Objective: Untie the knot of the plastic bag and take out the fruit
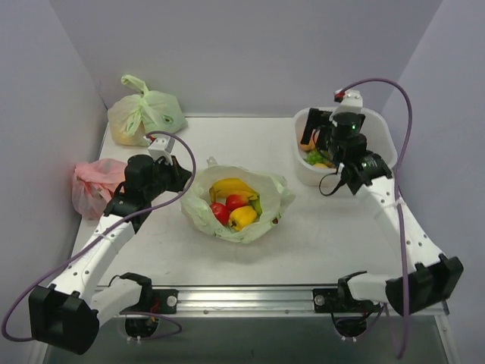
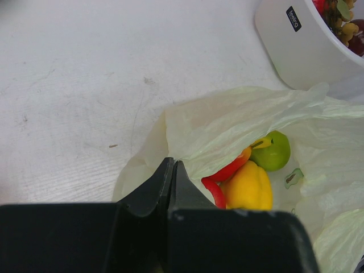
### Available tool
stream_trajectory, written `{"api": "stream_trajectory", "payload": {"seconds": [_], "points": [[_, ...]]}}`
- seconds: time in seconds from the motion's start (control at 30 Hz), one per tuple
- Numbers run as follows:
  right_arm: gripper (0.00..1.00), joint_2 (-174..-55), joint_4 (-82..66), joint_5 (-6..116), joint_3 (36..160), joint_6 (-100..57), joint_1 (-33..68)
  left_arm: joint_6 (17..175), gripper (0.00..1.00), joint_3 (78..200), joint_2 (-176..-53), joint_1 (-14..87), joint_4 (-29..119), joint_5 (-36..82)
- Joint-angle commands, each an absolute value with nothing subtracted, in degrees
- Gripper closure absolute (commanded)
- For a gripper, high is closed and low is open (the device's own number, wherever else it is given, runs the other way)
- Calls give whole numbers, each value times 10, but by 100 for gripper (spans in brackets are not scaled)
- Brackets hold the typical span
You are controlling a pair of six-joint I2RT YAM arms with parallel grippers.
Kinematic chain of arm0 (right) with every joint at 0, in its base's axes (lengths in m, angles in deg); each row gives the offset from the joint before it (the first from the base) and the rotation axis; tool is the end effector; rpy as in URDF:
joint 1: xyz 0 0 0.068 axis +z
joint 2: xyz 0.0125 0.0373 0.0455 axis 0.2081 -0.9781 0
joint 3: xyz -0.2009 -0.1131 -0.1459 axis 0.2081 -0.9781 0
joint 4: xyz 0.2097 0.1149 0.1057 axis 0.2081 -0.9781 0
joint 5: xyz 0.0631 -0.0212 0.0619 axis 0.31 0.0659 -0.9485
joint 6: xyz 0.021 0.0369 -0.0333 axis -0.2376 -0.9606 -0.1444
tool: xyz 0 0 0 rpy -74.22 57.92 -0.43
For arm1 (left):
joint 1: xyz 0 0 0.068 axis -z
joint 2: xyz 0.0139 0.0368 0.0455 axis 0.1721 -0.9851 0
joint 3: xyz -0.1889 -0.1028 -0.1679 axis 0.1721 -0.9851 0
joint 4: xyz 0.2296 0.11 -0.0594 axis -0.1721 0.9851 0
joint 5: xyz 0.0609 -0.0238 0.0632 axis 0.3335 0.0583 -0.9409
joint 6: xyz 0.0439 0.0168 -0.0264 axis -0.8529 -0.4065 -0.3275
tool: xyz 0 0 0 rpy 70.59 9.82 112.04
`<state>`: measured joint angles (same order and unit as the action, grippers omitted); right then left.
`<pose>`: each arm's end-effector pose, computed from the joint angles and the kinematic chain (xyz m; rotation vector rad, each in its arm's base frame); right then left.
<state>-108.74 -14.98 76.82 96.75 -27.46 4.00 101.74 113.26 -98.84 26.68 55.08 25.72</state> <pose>0.2964 0.0761 0.4086 0.1338 1.7122 0.1656 0.2273 -0.0756 0.3054 0.1282 1.9674 -0.5746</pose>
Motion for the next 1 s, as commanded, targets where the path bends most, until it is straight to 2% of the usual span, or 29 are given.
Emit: {"api": "stream_trajectory", "payload": {"seconds": [0.0, 0.03, 0.13, 0.23, 0.27, 0.37, 0.4, 0.53, 0.57, 0.63, 0.73, 0.97], "points": [[9, -1001, -175, 723, 952, -232, 114, 1013, 99, 1140, -970, 265, 528, 264], [9, -989, -179, 726, 950, -218, 164, 1012, 93, 1141, -966, 265, 530, 259], [9, -951, -197, 727, 950, -196, 260, 1020, 84, 1149, -947, 267, 554, 240], [9, -932, -211, 712, 952, -191, 338, 1032, 69, 1178, -923, 267, 597, 237], [9, -930, -215, 710, 953, -188, 361, 1037, 58, 1185, -915, 268, 617, 235], [9, -936, -222, 724, 949, -187, 427, 1062, 43, 1208, -881, 270, 666, 225], [9, -939, -221, 730, 945, -189, 437, 1076, 34, 1220, -874, 271, 678, 223], [11, -955, -220, 754, 926, -197, 475, 1125, 10, 1229, -837, 288, 734, 213], [11, -959, -219, 757, 920, -198, 482, 1135, 6, 1226, -830, 294, 757, 207], [12, -967, -211, 760, 912, -203, 503, 1166, 3, 1218, -811, 312, 785, 166], [13, -984, -202, 769, 894, -217, 524, 1204, 3, 1204, -800, 365, 832, 85], [14, -1018, -160, 819, 810, -287, 536, 1293, 3, 1155, -836, 547, 853, -114]]}}
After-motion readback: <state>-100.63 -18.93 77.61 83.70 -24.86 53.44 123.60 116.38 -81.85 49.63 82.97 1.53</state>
